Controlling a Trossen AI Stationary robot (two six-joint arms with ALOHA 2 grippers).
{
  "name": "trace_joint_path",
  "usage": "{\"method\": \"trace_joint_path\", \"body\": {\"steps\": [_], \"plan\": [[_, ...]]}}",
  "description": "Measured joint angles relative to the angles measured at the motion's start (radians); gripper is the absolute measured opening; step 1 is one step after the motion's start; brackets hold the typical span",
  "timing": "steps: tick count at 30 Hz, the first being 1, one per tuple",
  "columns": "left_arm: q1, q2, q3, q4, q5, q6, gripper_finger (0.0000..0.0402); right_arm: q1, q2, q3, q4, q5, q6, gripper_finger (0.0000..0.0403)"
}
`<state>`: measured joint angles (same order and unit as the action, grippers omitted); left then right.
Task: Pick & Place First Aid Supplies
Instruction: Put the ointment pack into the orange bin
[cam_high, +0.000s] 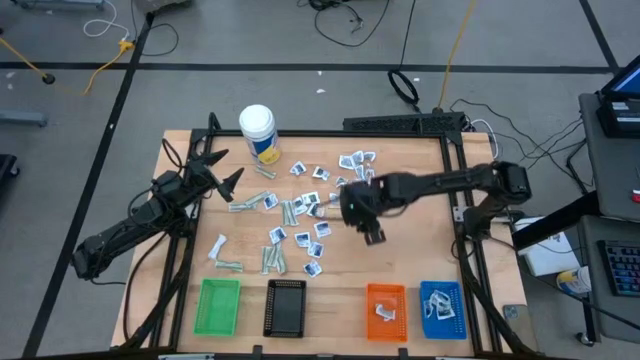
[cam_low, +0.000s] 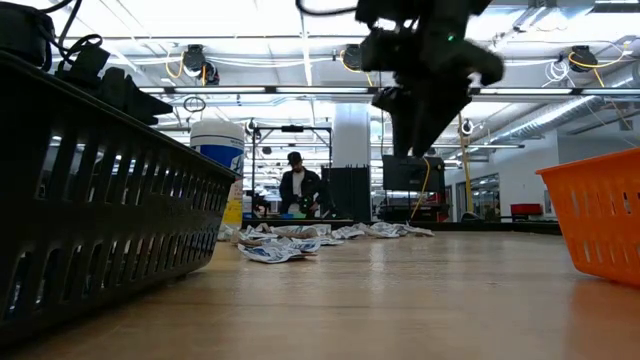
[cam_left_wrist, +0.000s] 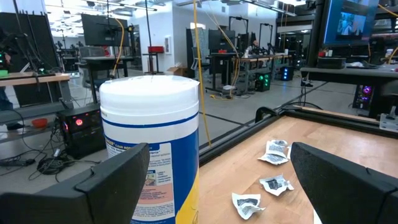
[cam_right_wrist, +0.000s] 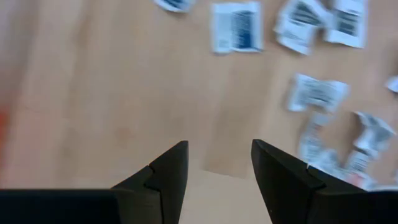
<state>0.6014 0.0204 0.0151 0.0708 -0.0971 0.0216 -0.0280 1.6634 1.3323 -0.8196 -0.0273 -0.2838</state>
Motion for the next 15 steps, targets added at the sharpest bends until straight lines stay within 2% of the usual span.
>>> {"method": "trace_joint_path", "body": {"steps": [9, 15], "plan": [[0.0, 0.0, 0.0, 0.0, 0.0, 0.0, 0.0397, -0.208, 0.0, 0.0, 0.058, 0.0, -0.151, 0.017], [0.0, 0.0, 0.0, 0.0, 0.0, 0.0, 0.0397, -0.288, 0.009, 0.0, 0.126, -0.002, -0.182, 0.0171]]}}
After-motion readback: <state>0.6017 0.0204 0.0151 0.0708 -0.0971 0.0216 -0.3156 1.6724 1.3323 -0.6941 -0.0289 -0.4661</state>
